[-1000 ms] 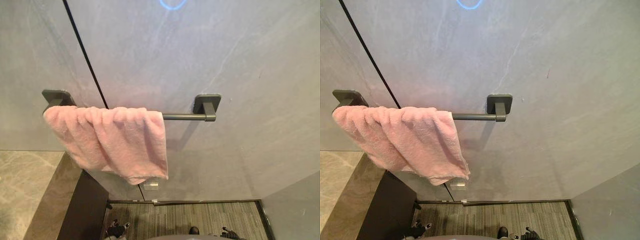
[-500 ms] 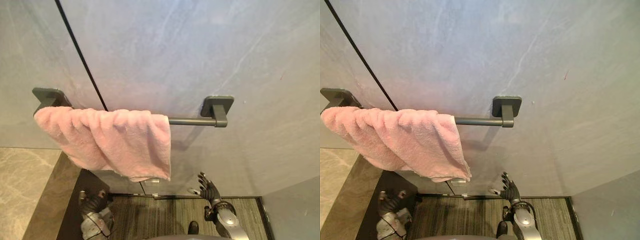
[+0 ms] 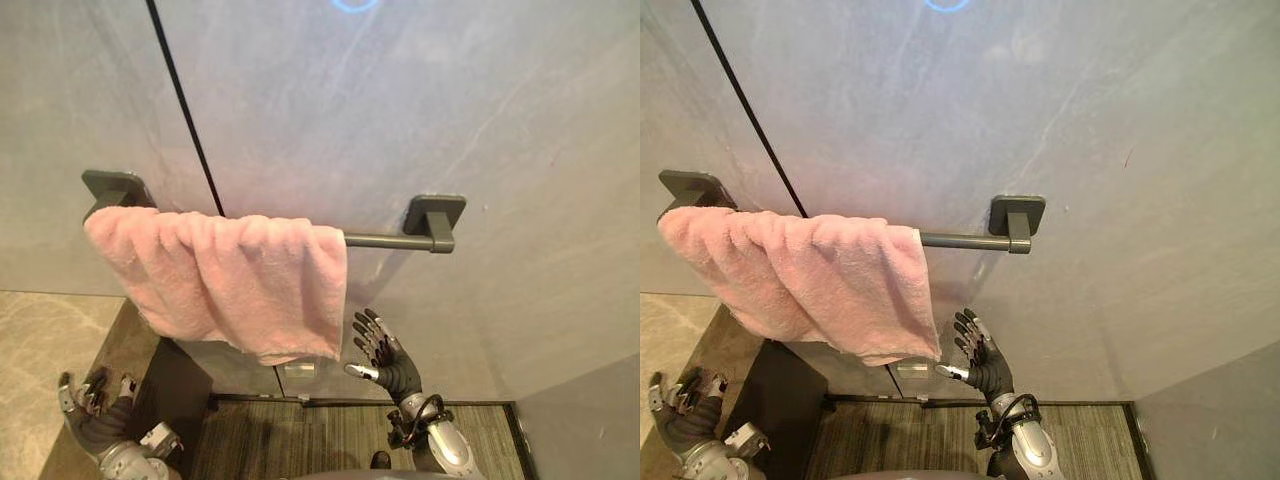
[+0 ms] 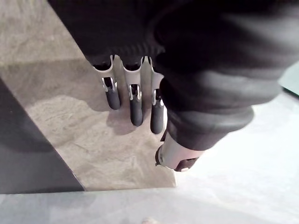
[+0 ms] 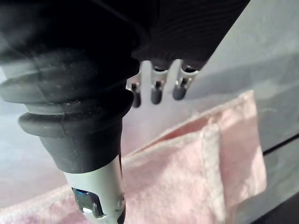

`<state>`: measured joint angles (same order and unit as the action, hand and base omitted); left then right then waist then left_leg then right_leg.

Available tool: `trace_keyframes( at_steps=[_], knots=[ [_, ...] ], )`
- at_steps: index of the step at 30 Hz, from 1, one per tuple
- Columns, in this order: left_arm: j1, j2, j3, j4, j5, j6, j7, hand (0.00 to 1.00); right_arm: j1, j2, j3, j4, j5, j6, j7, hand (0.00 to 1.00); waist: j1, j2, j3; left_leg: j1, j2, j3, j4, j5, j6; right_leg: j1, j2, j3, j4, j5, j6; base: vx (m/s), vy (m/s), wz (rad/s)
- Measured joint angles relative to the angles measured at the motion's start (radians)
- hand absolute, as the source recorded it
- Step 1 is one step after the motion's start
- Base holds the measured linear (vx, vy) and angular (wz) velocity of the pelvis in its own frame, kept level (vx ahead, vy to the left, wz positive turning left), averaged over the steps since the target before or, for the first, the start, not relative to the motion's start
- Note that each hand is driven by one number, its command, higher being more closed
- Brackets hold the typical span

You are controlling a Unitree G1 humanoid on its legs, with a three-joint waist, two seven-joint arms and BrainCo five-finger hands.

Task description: Organize washtable

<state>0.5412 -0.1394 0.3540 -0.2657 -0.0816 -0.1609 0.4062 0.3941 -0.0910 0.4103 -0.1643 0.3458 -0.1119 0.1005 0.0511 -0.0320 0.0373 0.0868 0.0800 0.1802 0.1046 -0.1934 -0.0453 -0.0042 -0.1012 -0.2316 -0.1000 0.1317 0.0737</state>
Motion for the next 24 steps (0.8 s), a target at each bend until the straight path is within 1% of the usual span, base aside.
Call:
trace_keyframes(
  at_steps=[1,2,3,4,5,6,7,9,10,11,14,18,20,24],
  knots=[
    [0.005,0.006,-0.047,-0.027,-0.025,0.0,-0.034,0.0,-0.005,-0.002,0.007,-0.007,0.004,0.0,0.003,0.0,0.002,0.001,-0.005,-0.007,-0.001,-0.015,0.002,0.0,0.0,0.001,-0.002,-0.013,0.0,0.0,0.0,-0.01,-0.016,0.26],
    [0.007,0.006,-0.073,-0.04,-0.036,0.0,-0.048,0.0,-0.011,-0.005,0.013,-0.007,0.006,0.0,0.003,0.0,0.006,0.001,-0.008,-0.009,-0.001,-0.018,0.003,0.0,0.0,0.002,-0.003,-0.015,0.0,0.0,0.0,-0.02,-0.013,0.19],
    [0.007,0.008,-0.118,-0.066,-0.058,-0.001,-0.081,0.0,-0.023,-0.007,0.022,-0.007,0.007,0.0,0.004,0.0,0.017,0.005,-0.014,-0.009,-0.002,-0.02,0.004,0.0,0.0,0.003,-0.003,-0.016,0.0,0.0,0.0,-0.02,-0.01,0.13],
    [0.009,0.009,-0.161,-0.096,-0.088,-0.001,-0.123,0.0,-0.04,-0.008,0.026,-0.007,0.007,0.0,0.006,0.0,0.017,0.006,-0.018,-0.01,-0.004,-0.033,0.005,0.001,0.0,0.007,-0.005,-0.02,0.0,0.0,0.0,-0.02,-0.011,0.14],
    [0.009,0.013,-0.178,-0.111,-0.099,-0.001,-0.139,0.0,-0.051,-0.008,0.033,-0.007,0.007,0.0,0.006,0.0,0.016,0.006,-0.018,-0.011,-0.004,-0.041,0.005,0.001,0.0,0.01,-0.006,-0.022,0.0,-0.001,-0.001,-0.03,-0.012,0.19],
    [0.006,0.031,-0.197,-0.142,-0.115,-0.001,-0.175,0.0,-0.073,-0.008,0.036,-0.007,0.007,0.0,0.01,0.0,0.014,0.008,-0.019,-0.012,-0.005,-0.045,0.005,0.001,0.0,0.013,-0.007,-0.029,0.0,-0.001,-0.001,-0.04,-0.016,0.12],
    [0.005,0.052,-0.195,-0.173,-0.128,-0.001,-0.209,0.0,-0.092,-0.008,0.041,-0.006,0.007,0.0,0.012,0.0,0.013,0.008,-0.021,-0.013,-0.006,-0.049,0.005,0.001,0.0,0.013,-0.007,-0.034,0.0,-0.001,-0.001,-0.05,-0.016,0.1],
    [0.004,0.089,-0.19,-0.203,-0.155,-0.001,-0.246,0.0,-0.113,-0.008,0.041,0.001,0.007,0.0,0.013,0.0,0.013,0.009,-0.022,-0.017,-0.009,-0.061,0.005,0.003,-0.002,0.014,-0.009,-0.041,0.0,-0.001,-0.001,-0.03,-0.012,0.14],
    [0.002,0.128,-0.18,-0.219,-0.189,-0.002,-0.28,0.0,-0.146,-0.008,0.042,0.025,0.007,0.0,0.014,0.0,0.015,0.009,-0.024,-0.022,-0.011,-0.07,0.005,0.006,-0.002,0.014,-0.011,-0.044,0.0,-0.001,-0.001,-0.02,-0.006,0.16],
    [-0.002,0.14,-0.174,-0.22,-0.204,-0.002,-0.294,0.0,-0.163,-0.008,0.043,0.038,0.007,0.0,0.014,0.0,0.015,0.009,-0.024,-0.022,-0.012,-0.071,0.004,0.007,-0.002,0.014,-0.011,-0.045,0.0,-0.001,-0.001,-0.02,-0.004,0.11],
    [-0.006,0.175,-0.131,-0.22,-0.263,0.001,-0.334,0.0,-0.266,-0.005,0.066,0.11,0.004,0.001,0.016,0.0,0.016,0.012,-0.037,-0.021,-0.014,-0.077,0.004,0.012,-0.005,0.014,-0.011,-0.048,0.0,-0.001,-0.001,-0.01,-0.009,0.04],
    [-0.034,0.186,-0.107,-0.22,-0.26,0.005,-0.341,0.0,-0.341,0.002,0.095,0.152,-0.003,0.001,0.029,0.0,0.018,0.021,-0.048,-0.021,-0.015,-0.081,0.004,0.013,-0.006,0.016,-0.01,-0.051,0.0,-0.001,-0.001,0.0,-0.004,0.02],
    [-0.053,0.186,-0.103,-0.22,-0.252,0.006,-0.34,0.0,-0.359,0.005,0.109,0.152,-0.003,0.001,0.035,0.0,0.018,0.023,-0.048,-0.021,-0.015,-0.081,0.004,0.013,-0.006,0.017,-0.01,-0.051,0.0,-0.001,-0.002,0.0,0.0,0.0],
    [-0.085,0.186,-0.101,-0.22,-0.18,0.011,-0.338,0.0,-0.37,0.007,0.119,0.158,-0.002,0.001,0.036,0.0,0.018,0.027,-0.051,-0.019,-0.013,-0.079,0.003,0.013,-0.006,0.016,-0.008,-0.047,0.0,0.0,-0.002,0.0,-0.002,-0.01]
  ],
)
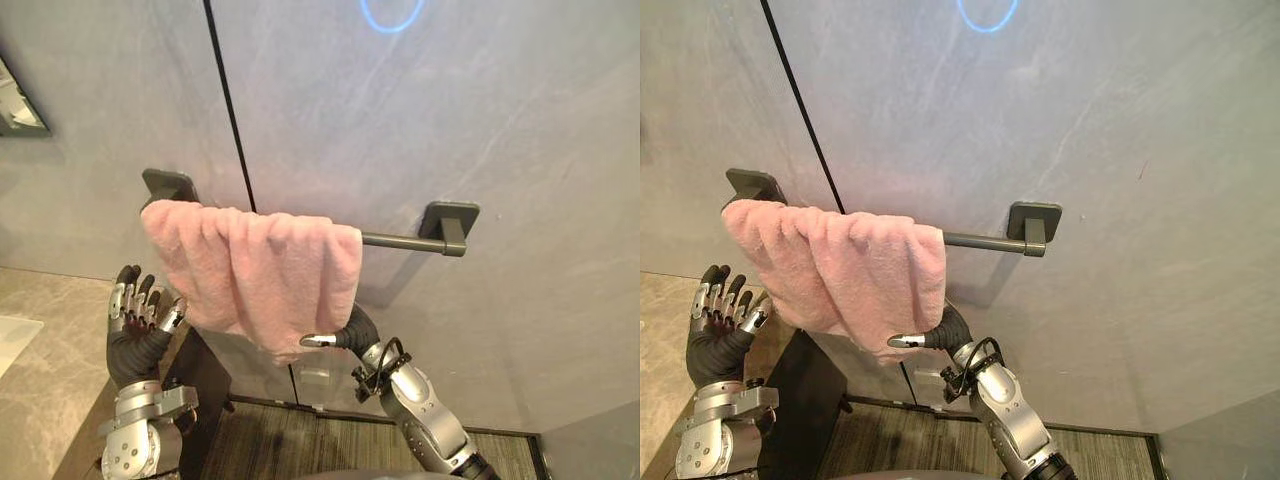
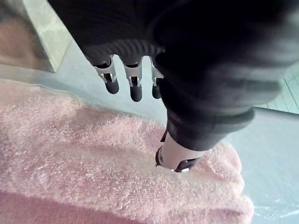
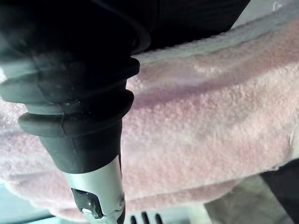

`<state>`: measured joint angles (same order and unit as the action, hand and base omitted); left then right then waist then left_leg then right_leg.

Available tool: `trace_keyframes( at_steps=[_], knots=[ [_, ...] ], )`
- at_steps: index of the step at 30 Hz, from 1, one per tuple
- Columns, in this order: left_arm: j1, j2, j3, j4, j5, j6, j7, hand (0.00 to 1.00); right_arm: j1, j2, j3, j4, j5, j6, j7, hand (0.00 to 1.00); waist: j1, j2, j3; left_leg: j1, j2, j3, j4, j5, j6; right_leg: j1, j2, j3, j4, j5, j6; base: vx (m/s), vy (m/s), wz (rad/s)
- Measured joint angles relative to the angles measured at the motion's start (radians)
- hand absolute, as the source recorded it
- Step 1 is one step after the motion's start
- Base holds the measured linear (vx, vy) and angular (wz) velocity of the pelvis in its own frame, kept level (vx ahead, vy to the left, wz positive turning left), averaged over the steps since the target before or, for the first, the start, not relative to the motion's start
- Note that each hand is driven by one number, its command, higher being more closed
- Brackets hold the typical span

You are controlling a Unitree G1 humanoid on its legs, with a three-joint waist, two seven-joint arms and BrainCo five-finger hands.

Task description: Organize washtable

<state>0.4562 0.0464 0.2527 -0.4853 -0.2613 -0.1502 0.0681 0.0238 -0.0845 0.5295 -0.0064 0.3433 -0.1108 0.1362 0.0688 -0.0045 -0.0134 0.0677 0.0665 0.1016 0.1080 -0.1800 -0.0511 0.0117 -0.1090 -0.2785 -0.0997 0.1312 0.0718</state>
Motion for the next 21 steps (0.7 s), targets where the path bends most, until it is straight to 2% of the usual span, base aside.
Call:
trace_keyframes(
  at_steps=[6,11,21],
  knots=[
    [-0.006,0.001,0.015,0.0,0.017,0.01,-0.008,0.0,-0.038,0.0,0.005,0.04,0.0,0.002,0.004,0.0,-0.001,0.004,-0.001,0.005,0.001,0.009,-0.003,0.0,0.0,-0.001,0.001,0.006,0.0,0.001,-0.001,-0.01,-0.003,-0.04],
    [-0.01,0.044,0.013,0.0,-0.004,0.019,-0.048,0.0,-0.075,0.0,0.019,0.041,0.003,0.002,0.006,0.0,0.0,0.008,-0.002,0.004,0.001,0.009,-0.004,0.0,0.0,-0.003,0.001,0.006,0.0,0.001,-0.001,0.0,0.0,0.0],
    [-0.126,0.097,0.012,0.056,0.001,0.03,-0.04,0.0,-0.107,0.001,0.025,0.041,0.012,0.002,0.007,0.0,0.0,0.014,-0.007,-0.022,0.001,0.013,-0.005,0.0,-0.001,-0.03,0.001,0.007,0.0,0.002,-0.003,0.0,0.0,-0.01]
  ],
)
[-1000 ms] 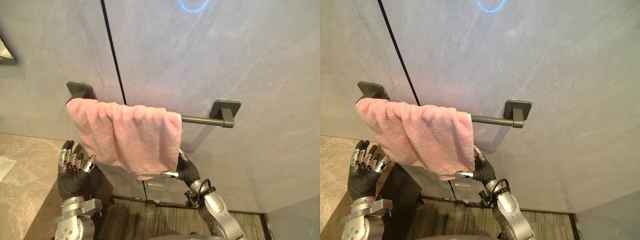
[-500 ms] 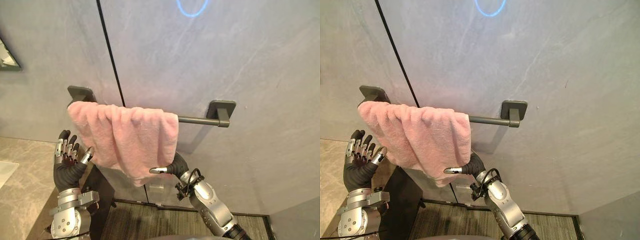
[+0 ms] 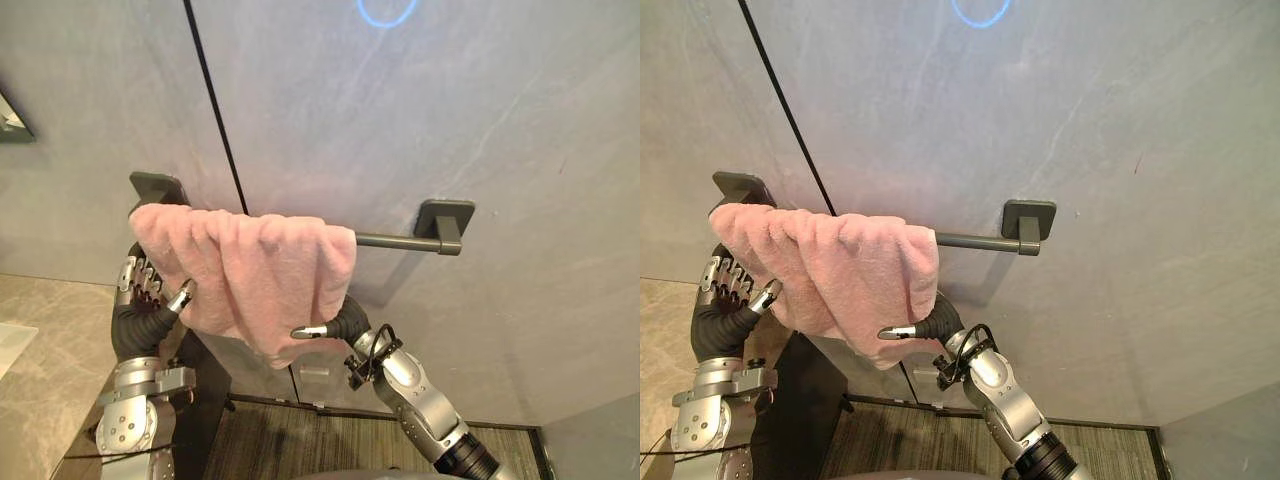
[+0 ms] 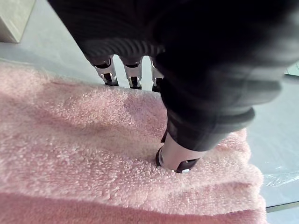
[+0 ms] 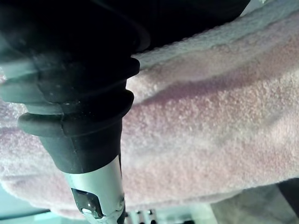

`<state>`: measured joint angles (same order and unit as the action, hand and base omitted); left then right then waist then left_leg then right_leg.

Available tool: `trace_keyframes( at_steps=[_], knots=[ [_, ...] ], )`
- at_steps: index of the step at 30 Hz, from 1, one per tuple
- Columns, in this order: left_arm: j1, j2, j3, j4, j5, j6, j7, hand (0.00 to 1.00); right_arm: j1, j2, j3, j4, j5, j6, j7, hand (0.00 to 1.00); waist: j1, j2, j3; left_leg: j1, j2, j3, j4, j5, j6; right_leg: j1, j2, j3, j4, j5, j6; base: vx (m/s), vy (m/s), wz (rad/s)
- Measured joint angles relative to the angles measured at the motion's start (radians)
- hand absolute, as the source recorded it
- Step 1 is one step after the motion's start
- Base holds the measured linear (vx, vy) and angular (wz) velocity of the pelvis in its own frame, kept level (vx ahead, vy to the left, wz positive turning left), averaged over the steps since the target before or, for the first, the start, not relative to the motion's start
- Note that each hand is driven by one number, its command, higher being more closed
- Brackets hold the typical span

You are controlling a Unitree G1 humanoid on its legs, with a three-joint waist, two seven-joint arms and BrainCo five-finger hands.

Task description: Organize washtable

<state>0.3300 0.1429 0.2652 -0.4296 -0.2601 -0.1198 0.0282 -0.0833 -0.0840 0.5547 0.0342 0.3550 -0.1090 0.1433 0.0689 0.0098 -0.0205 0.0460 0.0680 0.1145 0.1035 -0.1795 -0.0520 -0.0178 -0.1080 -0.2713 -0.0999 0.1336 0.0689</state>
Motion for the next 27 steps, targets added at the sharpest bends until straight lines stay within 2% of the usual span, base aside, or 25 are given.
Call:
trace_keyframes(
  at_steps=[7,8,15,16,27],
  knots=[
    [-0.044,0.002,-0.001,0.05,0.018,0.003,0.022,0.0,-0.027,0.0,0.017,0.0,0.02,-0.001,-0.001,0.0,0.0,0.003,0.001,-0.018,0.0,0.001,-0.001,0.003,-0.004,-0.02,0.0,0.0,0.0,0.002,-0.002,0.0,-0.003,0.0],
    [-0.047,0.002,-0.002,0.055,0.018,0.003,0.021,0.0,-0.036,0.0,0.023,0.0,0.029,-0.001,-0.001,1.0,0.0,0.004,0.001,-0.017,0.001,0.0,-0.001,0.005,-0.005,-0.023,0.0,0.0,0.0,0.003,-0.004,0.01,-0.012,0.05],
    [-0.054,0.002,-0.008,0.088,0.019,0.005,0.022,0.0,-0.045,0.024,0.031,0.0,0.03,-0.002,-0.009,1.0,0.001,0.006,0.002,-0.022,0.003,0.001,-0.004,0.007,-0.006,-0.023,0.0,0.0,0.0,0.004,-0.004,-0.02,-0.007,0.0],
    [-0.054,0.001,-0.012,0.088,0.031,0.005,0.025,1.0,-0.045,0.029,0.035,0.0,0.03,-0.002,-0.009,1.0,0.001,0.006,0.002,-0.022,0.003,0.002,-0.004,0.007,-0.006,-0.023,0.001,0.0,0.0,0.004,-0.004,0.0,0.0,0.0],
    [-0.076,-0.005,-0.02,0.088,0.061,0.005,0.043,1.0,-0.046,0.04,0.038,0.0,0.027,-0.003,-0.015,1.0,-0.001,0.006,0.002,-0.013,0.002,0.014,-0.019,0.012,-0.005,-0.024,0.001,0.007,0.0,0.004,-0.005,0.0,0.001,-0.01]
  ],
)
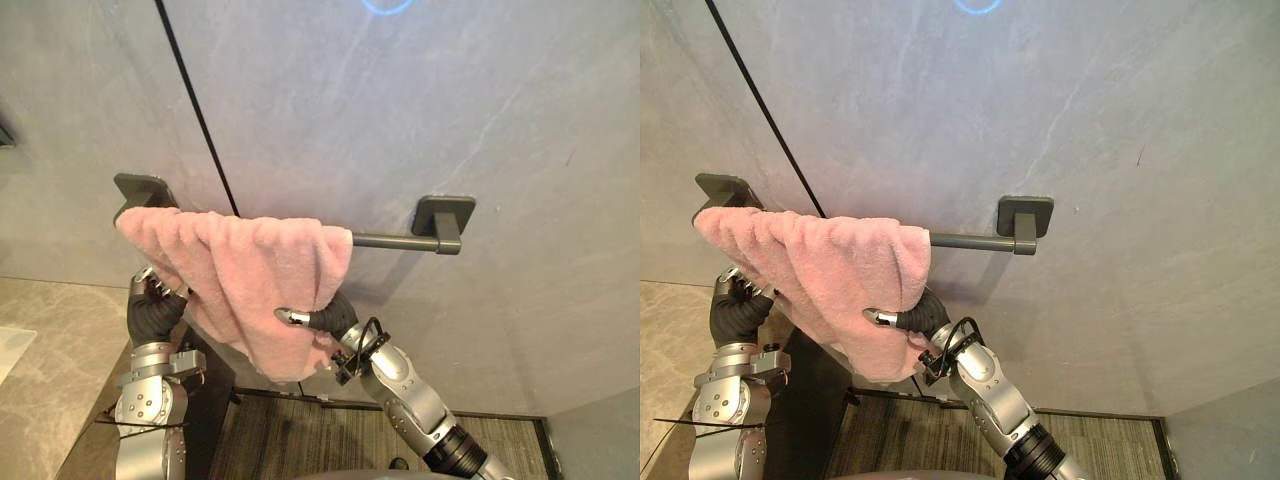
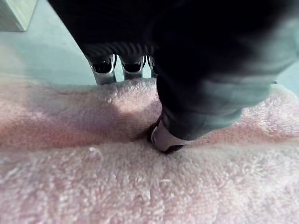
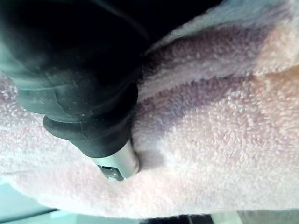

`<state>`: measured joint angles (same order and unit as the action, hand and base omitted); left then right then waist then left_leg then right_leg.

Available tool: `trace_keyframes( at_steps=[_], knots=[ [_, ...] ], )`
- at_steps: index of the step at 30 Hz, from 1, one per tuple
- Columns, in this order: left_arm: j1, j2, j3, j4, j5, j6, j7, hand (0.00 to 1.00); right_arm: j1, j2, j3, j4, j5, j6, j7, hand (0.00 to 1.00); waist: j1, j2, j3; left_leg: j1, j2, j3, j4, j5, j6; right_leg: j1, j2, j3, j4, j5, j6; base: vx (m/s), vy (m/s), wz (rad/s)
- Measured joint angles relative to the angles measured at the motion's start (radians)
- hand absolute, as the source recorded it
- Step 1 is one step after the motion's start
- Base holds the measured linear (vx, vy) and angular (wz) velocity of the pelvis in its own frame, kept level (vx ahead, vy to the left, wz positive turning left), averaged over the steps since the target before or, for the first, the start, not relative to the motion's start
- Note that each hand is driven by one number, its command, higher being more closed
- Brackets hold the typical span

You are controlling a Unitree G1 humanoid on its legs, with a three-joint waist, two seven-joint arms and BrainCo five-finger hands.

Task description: Organize washtable

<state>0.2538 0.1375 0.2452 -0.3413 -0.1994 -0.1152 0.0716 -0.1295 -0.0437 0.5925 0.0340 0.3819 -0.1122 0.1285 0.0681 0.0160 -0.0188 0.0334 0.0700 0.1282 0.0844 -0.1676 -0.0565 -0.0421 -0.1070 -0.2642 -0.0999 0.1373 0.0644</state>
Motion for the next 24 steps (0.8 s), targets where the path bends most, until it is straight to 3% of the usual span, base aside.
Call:
trace_keyframes(
  at_steps=[24],
  knots=[
    [-0.037,-0.089,0.026,-0.001,0.055,-0.012,0.063,1.0,0.022,0.037,-0.094,-0.001,-0.102,-0.013,-0.021,1.0,0.001,-0.004,0.006,0.002,-0.001,0.013,-0.014,0.005,0.003,-0.013,0.0,0.016,0.0,0.001,0.0,0.0,-0.001,-0.01]
  ],
)
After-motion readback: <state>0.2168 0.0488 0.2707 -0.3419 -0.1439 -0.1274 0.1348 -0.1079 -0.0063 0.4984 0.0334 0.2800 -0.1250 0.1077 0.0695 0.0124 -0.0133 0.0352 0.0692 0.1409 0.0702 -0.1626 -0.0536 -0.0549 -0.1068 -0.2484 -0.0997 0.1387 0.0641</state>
